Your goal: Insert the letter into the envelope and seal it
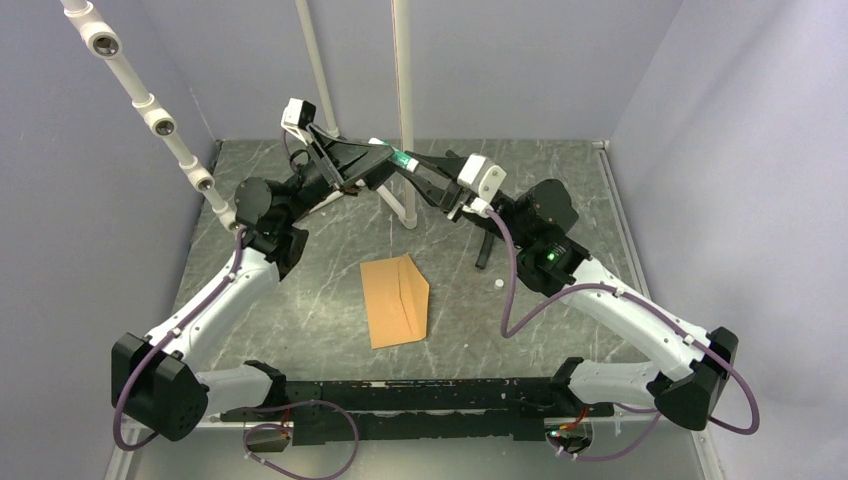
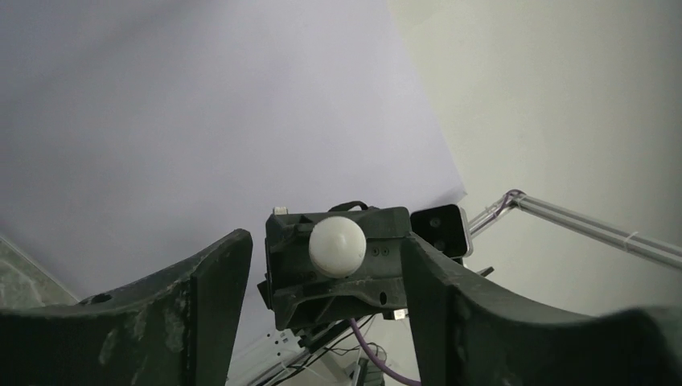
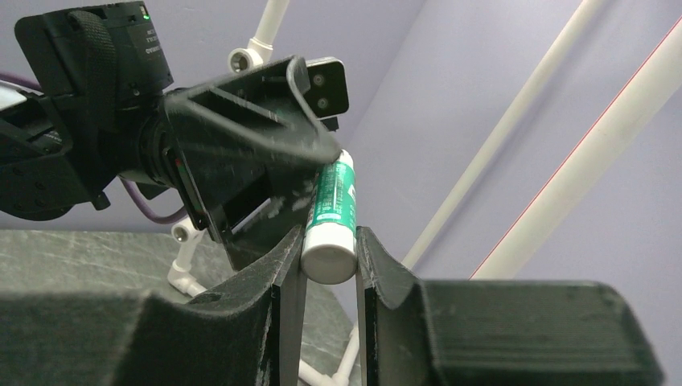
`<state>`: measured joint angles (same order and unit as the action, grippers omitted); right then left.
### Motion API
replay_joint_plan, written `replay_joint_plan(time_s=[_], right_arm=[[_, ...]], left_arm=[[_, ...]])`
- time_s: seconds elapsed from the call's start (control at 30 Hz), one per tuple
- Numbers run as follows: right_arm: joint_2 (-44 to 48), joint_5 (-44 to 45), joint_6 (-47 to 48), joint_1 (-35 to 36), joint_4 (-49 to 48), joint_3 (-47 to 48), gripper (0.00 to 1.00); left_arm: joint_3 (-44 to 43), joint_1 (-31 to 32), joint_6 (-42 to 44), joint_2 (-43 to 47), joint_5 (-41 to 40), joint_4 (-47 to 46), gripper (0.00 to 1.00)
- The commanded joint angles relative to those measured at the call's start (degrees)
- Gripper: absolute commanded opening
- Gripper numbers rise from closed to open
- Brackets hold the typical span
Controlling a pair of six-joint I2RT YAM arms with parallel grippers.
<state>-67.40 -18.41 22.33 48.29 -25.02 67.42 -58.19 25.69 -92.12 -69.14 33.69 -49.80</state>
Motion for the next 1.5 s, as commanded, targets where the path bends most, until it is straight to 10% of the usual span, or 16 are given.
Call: replay_joint_plan(time_s=[0.0,0.17,0.5,0.7,0.93,1.1,1.47], right_arm=[[3.44,0.20,-2.04,-0.17,-2.58,-1.47,0.03],[6.30,0.31,-3.51,-0.27,0.12,-3.45,0.02],[7.68,-0.19,-5.01,-1.57,6.19,-2.56,0.01],[6.65,-1.64,-6.92,-2.04,3.49,-2.24,0.01],[5.97,-2.30,-8.44,-2.30,1.31,-2.52,0.01],[6.08,-3.10,-8.40,-2.80,1.83,-3.44,0.01],[5.84,-11.81,-11.78,-7.43,3.13,-2.68,0.01]], left_arm=[[0.32,0.08,2.94,2.54,-0.05,1.07,0.78],[-0.01,-0.45,6.66,4.48,-0.35,6.92,0.90],[-11.56,-6.14,5.88,2.76,14.53,24.68,0.81],[-11.17,-6.18,-7.06,-0.23,18.90,16.04,0.74],[-11.70,-6.18,-6.98,-0.32,19.42,19.51,0.69],[-12.76,-6.26,-7.43,-0.99,20.01,18.53,0.48],[-13.06,-6.27,-5.38,-1.57,21.67,21.48,0.45]])
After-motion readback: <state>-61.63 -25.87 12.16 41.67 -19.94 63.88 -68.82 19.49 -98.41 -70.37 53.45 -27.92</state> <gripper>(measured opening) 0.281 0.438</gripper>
